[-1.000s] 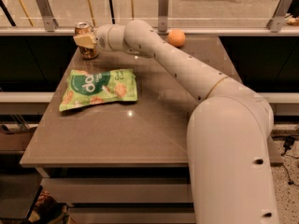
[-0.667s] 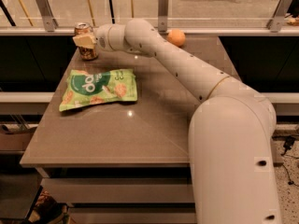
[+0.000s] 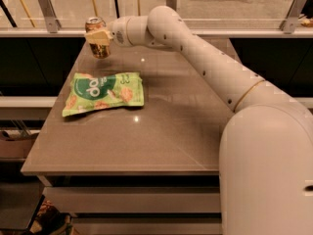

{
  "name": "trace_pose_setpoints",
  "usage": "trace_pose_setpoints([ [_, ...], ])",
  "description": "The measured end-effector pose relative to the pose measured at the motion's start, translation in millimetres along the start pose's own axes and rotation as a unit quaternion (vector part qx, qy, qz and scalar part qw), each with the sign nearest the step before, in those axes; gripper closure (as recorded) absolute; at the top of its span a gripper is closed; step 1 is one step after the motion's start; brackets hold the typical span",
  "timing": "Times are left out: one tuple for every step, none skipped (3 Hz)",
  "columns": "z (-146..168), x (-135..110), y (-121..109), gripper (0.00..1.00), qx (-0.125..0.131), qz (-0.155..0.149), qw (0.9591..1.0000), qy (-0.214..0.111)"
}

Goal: Knock orange can over

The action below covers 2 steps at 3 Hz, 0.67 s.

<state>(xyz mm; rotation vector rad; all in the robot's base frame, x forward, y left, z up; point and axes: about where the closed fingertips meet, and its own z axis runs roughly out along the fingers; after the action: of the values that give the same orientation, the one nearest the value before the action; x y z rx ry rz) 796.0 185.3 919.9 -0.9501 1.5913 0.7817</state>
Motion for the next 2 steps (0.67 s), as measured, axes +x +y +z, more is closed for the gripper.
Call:
trace_pose_setpoints([
  [-27, -16, 4, 1.00, 0.012, -0.015, 0.9996, 0.023],
  [-50, -35, 12, 1.00, 0.039, -0.020, 0.9965, 0.071],
])
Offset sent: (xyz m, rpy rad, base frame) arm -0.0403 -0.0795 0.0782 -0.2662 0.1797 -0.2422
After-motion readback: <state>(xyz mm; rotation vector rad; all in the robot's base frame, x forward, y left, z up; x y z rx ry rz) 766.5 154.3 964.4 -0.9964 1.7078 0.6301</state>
